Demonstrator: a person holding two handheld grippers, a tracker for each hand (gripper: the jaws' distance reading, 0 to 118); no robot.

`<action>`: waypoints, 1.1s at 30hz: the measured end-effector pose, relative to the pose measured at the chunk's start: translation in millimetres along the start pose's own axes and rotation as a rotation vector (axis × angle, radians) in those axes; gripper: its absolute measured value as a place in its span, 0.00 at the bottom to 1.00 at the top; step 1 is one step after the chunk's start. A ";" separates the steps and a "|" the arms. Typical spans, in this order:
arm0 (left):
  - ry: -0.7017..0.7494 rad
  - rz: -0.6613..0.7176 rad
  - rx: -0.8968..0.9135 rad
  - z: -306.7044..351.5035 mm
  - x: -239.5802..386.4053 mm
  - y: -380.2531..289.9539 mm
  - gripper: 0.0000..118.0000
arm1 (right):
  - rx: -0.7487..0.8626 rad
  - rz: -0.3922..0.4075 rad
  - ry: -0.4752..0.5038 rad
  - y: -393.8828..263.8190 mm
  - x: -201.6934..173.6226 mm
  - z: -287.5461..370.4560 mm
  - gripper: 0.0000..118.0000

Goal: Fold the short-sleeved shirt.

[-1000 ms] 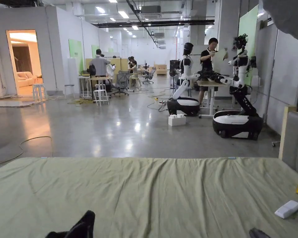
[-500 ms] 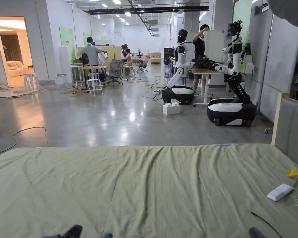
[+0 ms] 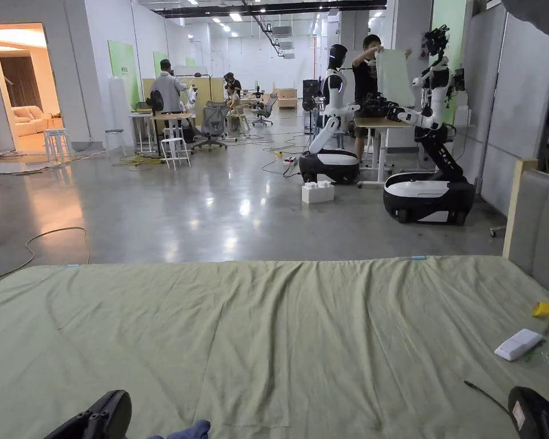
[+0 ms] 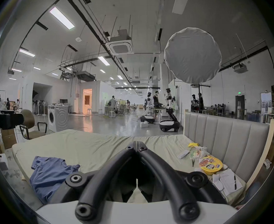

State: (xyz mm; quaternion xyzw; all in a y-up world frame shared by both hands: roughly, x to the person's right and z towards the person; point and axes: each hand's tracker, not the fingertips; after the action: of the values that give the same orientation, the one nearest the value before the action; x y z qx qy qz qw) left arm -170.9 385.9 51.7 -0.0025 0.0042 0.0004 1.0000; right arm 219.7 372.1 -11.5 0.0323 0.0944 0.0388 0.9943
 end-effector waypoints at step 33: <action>0.108 0.105 -0.764 -166.0 -134.6 -178.5 0.70 | -0.384 -0.142 0.038 -86.8 15.1 -1.8 0.00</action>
State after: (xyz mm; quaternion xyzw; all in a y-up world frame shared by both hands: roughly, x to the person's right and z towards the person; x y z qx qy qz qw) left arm -306.8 206.4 -112.3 -0.3748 0.0564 0.0531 0.9239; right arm 240.3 287.1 -22.3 -0.1655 0.1058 -0.0134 0.9804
